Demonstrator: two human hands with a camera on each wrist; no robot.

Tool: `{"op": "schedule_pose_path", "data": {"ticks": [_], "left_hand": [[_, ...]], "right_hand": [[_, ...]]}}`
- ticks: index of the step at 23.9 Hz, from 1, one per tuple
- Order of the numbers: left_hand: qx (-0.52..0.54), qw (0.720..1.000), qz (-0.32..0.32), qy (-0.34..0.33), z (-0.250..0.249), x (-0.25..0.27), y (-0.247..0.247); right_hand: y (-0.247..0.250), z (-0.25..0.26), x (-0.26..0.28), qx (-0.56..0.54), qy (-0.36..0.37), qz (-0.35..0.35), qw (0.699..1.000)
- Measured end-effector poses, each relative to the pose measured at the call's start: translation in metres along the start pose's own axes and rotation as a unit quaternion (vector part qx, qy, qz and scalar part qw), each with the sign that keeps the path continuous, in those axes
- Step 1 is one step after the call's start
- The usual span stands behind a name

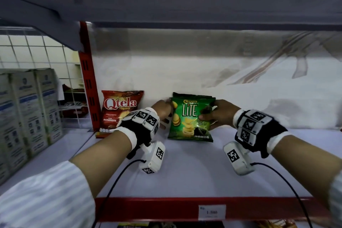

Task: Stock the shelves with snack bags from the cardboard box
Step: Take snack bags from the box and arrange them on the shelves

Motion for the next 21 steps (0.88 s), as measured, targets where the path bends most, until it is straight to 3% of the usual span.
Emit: {"op": "schedule_pose_path", "data": {"ticks": [6,11,14,17,21], "left_hand": [[0.012,0.998,0.06,0.02,0.005,0.019,-0.003],[0.016,0.997,0.074,0.022,0.008,0.022,-0.005],[-0.008,0.998,0.051,0.021,0.008,0.016,-0.006],[0.042,0.999,0.016,0.007,0.01,0.005,-0.01],[-0.018,0.999,0.047,-0.001,0.02,-0.008,-0.02]], "right_hand": [[-0.01,-0.003,-0.011,-0.028,-0.018,0.007,0.999],[-0.007,-0.012,-0.009,0.008,-0.017,-0.011,1.0],[0.0,-0.013,-0.007,0.063,-0.032,-0.022,0.997],[0.015,-0.013,-0.004,0.099,-0.057,-0.046,0.992],[0.028,-0.022,-0.003,0.069,-0.083,-0.06,0.992]]}}
Point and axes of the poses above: each hand's wrist, its own x-axis away from the middle knuckle, its own y-axis out of the back of the hand, z = x × y, the point moved 3 cm from there along -x, towards the middle knuckle, and after that the axes turned 8 degrees about -y, right-handed, at the moved point
